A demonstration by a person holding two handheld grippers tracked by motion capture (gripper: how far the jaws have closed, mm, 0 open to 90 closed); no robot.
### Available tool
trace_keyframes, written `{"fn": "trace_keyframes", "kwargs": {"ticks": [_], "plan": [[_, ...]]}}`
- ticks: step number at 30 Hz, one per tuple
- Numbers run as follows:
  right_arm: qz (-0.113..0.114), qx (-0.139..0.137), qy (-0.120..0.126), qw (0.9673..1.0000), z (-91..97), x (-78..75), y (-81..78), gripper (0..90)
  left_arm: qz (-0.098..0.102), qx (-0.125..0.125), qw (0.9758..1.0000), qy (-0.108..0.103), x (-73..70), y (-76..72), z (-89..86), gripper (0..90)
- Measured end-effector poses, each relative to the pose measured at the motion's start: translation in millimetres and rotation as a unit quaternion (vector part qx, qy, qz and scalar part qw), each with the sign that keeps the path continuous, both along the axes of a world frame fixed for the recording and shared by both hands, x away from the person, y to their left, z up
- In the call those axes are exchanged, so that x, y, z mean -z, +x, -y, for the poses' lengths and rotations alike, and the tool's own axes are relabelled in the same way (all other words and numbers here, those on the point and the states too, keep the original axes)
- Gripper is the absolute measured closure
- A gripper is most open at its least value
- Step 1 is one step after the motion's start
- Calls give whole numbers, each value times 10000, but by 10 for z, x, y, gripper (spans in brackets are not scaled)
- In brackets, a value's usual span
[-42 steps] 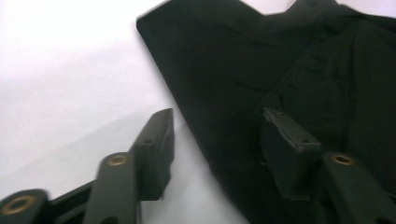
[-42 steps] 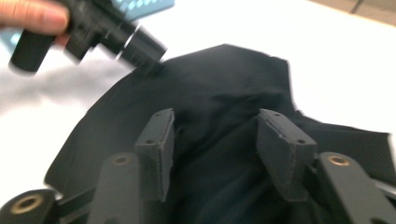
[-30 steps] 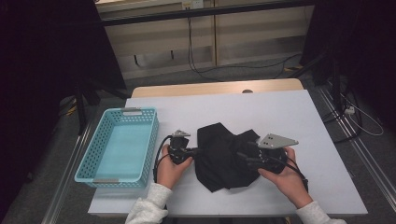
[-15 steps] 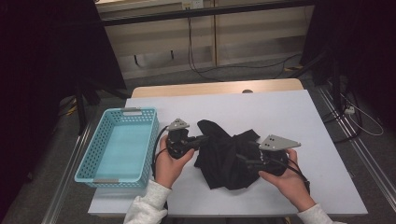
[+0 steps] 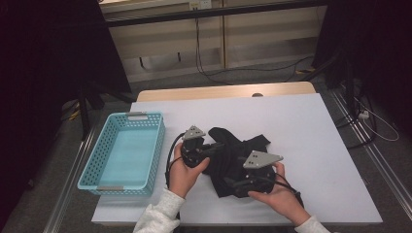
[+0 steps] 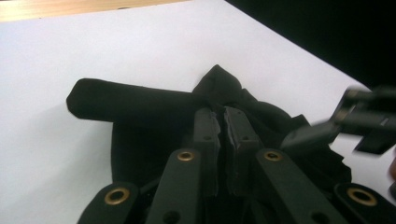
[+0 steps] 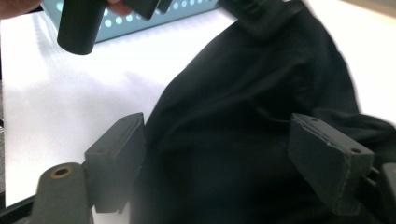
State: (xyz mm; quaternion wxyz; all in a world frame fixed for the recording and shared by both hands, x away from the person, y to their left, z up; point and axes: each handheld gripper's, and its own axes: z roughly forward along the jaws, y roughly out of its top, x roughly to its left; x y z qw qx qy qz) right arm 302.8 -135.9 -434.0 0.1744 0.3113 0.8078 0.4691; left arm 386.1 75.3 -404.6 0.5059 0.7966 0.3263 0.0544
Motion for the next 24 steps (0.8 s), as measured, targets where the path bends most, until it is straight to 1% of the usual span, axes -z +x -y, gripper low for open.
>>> {"fn": "trace_keyframes", "kwargs": {"ticks": [1, 3, 5, 6, 7, 8, 9, 10, 11, 12, 13, 15, 16, 18, 19, 20, 21, 22, 23, 24], "plan": [[0, 0, 0, 10000, 0, 0, 0, 194, -3, 0, 10000, -30, 4, 0, 3, 843], [-126, -55, 11, 9999, -77, 68, 2, 182, 14, 24, 10000, -53, 6, -4, 25, 843], [-218, -105, -50, 9997, -138, 125, 2, 200, 6, 96, 9999, -117, 12, -8, 67, 843], [-229, -96, -84, 9997, -154, 143, 1, 256, 28, 120, 9999, -119, 15, -11, 92, 842], [-200, -19, -142, 9997, -156, 157, 1, 333, 49, 153, 9998, -117, 17, -13, 113, 840], [-187, 39, -190, 9996, -150, 172, 3, 414, 110, 174, 9998, -52, 14, -14, 126, 838], [-180, 42, -248, 9995, -128, 181, 5, 553, 211, 158, 9996, 34, 6, -17, 137, 833], [-267, 41, -123, 9996, -39, 194, 18, 775, 171, 217, 9996, 11, -5, -8, 139, 824], [-267, 41, -123, 9996, -39, 194, 18, 775, 171, 217, 9996, 11, -5, -8, 139, 821], [-370, 24, 26, 9993, 18, 193, 28, 839, 184, 207, 9996, -25, -11, -8, 141, 821], [-405, 52, 92, 9991, 68, 184, 34, 846, 188, 216, 9996, -44, -17, -6, 145, 821], [-378, 127, 139, 9991, 149, 147, 38, 855, 181, 249, 9995, -53, -23, -7, 156, 821], [-342, 186, 176, 9991, 211, 101, 34, 857, 199, 259, 9995, -53, -22, -8, 165, 806], [-305, 202, 154, 9992, 241, 78, 31, 858, 232, 262, 9994, -51, -17, -5, 172, 773], [-261, 235, 110, 9993, 279, 56, 28, 858, 261, 272, 9993, -25, -18, -4, 169, 773], [-198, 363, 158, 9990, 382, 14, 36, 858, 281, 279, 9992, -21, -20, -4, 164, 741], [-198, 363, 158, 9990, 382, 14, 36, 858, 311, 276, 9991, -27, -23, 0, 159, 741], [-189, 470, 199, 9985, 446, -4, 48, 858, 360, 251, 9990, -38, -24, 5, 154, 708], [-188, 589, 286, 9977, 518, -17, 60, 858, 419, 225, 9989, -8, -28, 10, 147, 650], [-187, 847, 354, 9956, 669, -23, 89, 858, 472, 207, 9987, 30, -33, 19, 137, 531]]}}
